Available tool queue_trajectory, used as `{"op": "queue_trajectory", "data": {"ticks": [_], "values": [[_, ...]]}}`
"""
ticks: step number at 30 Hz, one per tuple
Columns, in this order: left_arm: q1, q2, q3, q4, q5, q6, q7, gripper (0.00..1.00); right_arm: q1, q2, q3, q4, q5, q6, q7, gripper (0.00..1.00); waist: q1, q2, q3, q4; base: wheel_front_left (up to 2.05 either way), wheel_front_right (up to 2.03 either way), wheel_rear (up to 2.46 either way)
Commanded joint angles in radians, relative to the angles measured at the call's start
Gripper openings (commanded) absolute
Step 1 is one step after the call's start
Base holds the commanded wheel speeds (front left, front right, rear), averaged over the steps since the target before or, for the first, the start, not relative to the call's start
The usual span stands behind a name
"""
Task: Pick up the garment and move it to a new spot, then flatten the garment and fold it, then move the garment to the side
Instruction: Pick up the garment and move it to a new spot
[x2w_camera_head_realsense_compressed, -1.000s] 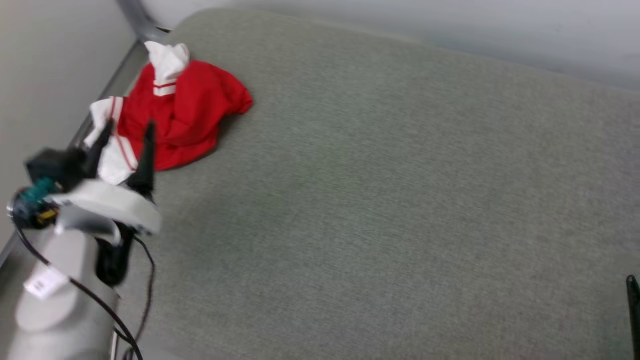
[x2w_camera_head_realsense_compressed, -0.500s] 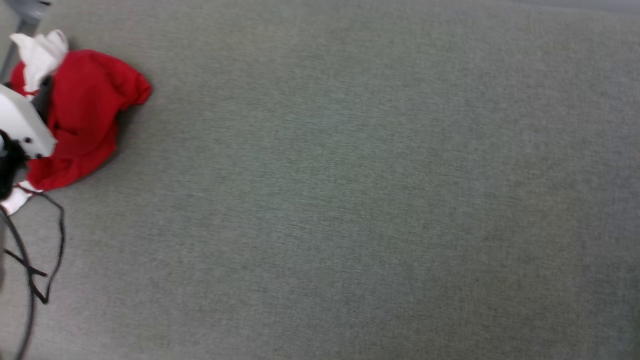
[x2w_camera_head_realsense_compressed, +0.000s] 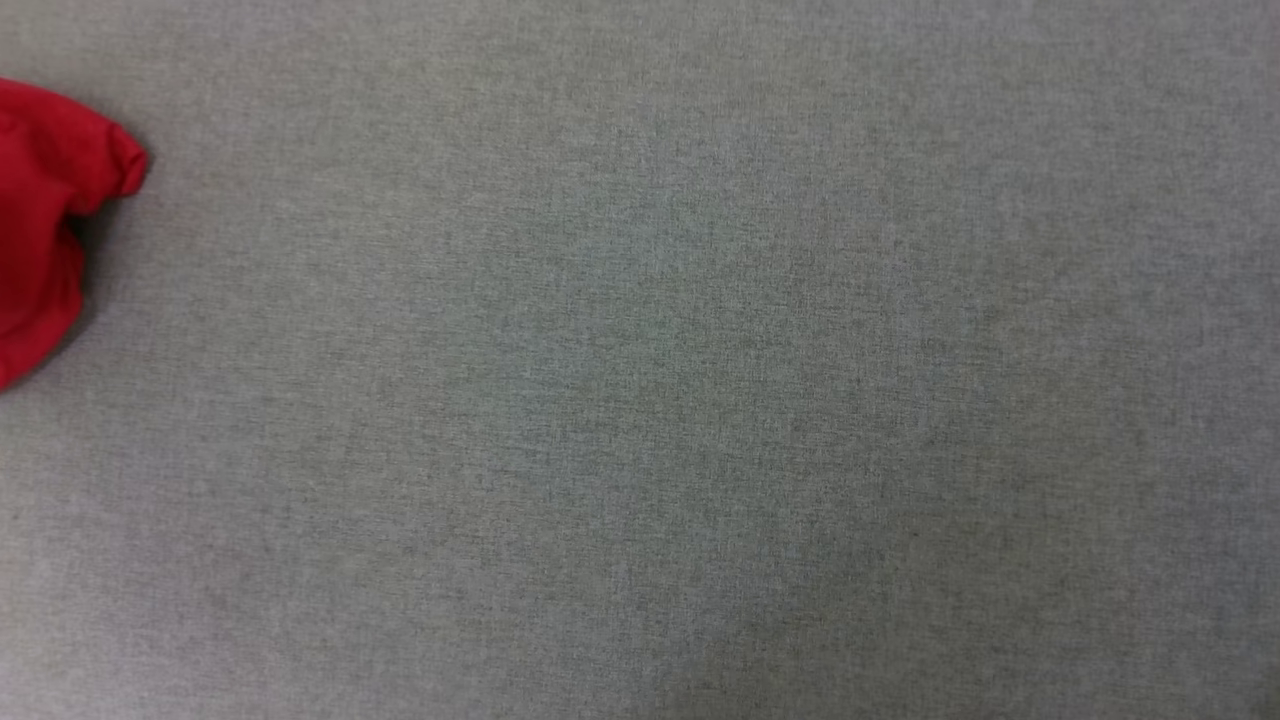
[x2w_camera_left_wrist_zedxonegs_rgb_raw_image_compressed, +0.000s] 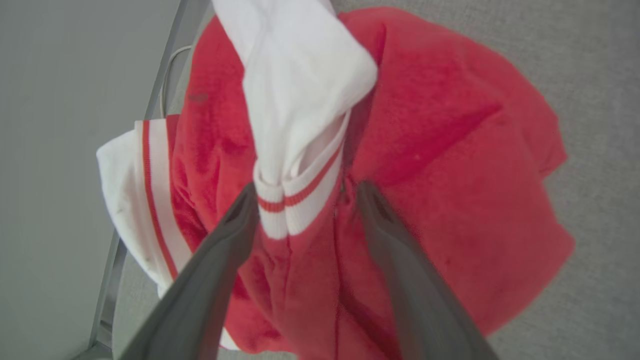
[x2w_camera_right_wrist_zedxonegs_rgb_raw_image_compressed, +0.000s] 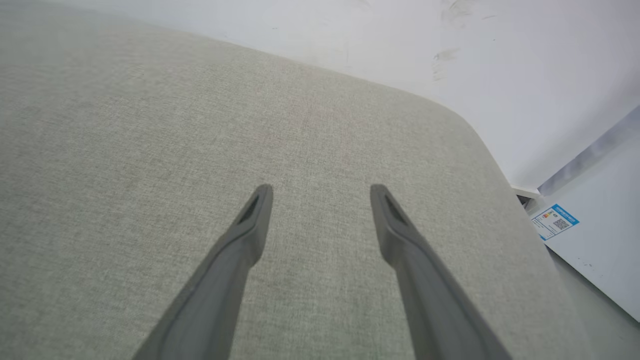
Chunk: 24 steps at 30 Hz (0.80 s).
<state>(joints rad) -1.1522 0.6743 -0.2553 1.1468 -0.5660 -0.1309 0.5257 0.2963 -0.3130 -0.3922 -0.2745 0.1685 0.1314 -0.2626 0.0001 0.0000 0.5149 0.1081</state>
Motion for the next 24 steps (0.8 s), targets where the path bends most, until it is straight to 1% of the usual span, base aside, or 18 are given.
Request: {"op": "queue_trajectory", "data": {"ticks": [1,2,3,4,5,6,9,12,15,19,23,24], "values": [[-0.016,0.001,-0.014,0.014,0.012,0.002,0.022,0.93,0.005,0.004,-0.007,-0.010,0.006,-0.001,-0.003,1.00,-0.0001,0.0000,0.016,-0.003,0.00,0.00,0.00],[-0.024,0.000,-0.023,0.029,0.014,0.002,0.048,0.81,0.005,0.004,-0.011,-0.015,0.007,-0.001,-0.003,1.00,-0.0001,0.0000,0.023,-0.003,0.00,0.00,0.00],[-0.034,-0.003,-0.024,0.040,0.008,0.002,0.069,0.49,0.005,0.006,-0.015,-0.022,0.007,-0.001,-0.003,1.00,-0.0001,0.0000,0.031,-0.002,0.00,0.00,0.00],[-0.042,-0.010,-0.024,0.046,0.005,0.002,0.081,0.33,0.003,0.007,-0.018,-0.027,0.008,-0.001,-0.003,1.00,-0.0001,0.0000,0.038,-0.002,0.00,0.00,0.00],[-0.046,-0.022,-0.020,0.052,-0.008,0.002,0.092,0.26,-0.001,0.009,-0.022,-0.033,0.008,-0.001,-0.003,1.00,-0.0001,0.0000,0.044,-0.001,0.00,0.00,0.00],[-0.042,-0.038,-0.021,0.052,-0.018,0.001,0.104,0.00,-0.003,0.010,-0.021,-0.038,0.005,-0.001,-0.003,1.00,-0.0001,0.0000,0.049,-0.001,0.00,0.00,0.00],[-0.019,-0.049,-0.037,0.051,-0.038,0.001,0.126,0.00,-0.007,0.015,-0.017,-0.050,-0.002,-0.001,-0.004,1.00,-0.0001,0.0000,0.060,-0.002,0.00,0.00,0.00],[0.006,-0.060,-0.051,0.029,-0.059,0.001,0.110,0.00,-0.009,0.021,-0.016,-0.062,-0.002,-0.001,-0.003,1.00,-0.0001,0.0000,0.071,-0.004,0.00,0.00,0.00],[0.029,-0.061,-0.072,-0.013,-0.080,-0.001,0.070,0.00,-0.006,0.026,-0.018,-0.064,-0.003,-0.001,-0.004,1.00,-0.0001,0.0000,0.076,-0.002,0.00,0.00,0.00],[0.044,-0.040,-0.095,-0.051,-0.111,-0.002,0.022,0.00,-0.015,0.030,-0.013,-0.057,-0.007,-0.001,-0.004,1.00,-0.0001,0.0000,0.063,0.001,0.00,0.00,0.00],[0.051,-0.008,-0.150,-0.093,-0.119,-0.001,-0.022,0.00,-0.041,0.036,0.011,-0.047,-0.001,-0.001,-0.004,1.00,-0.0001,0.0000,0.036,0.003,0.00,0.00,0.00],[0.048,0.017,-0.181,-0.122,-0.139,0.001,-0.044,0.00,-0.056,0.041,0.033,-0.030,0.007,-0.001,-0.004,1.00,-0.0001,0.0000,0.007,0.004,0.00,0.00,0.00]]}}
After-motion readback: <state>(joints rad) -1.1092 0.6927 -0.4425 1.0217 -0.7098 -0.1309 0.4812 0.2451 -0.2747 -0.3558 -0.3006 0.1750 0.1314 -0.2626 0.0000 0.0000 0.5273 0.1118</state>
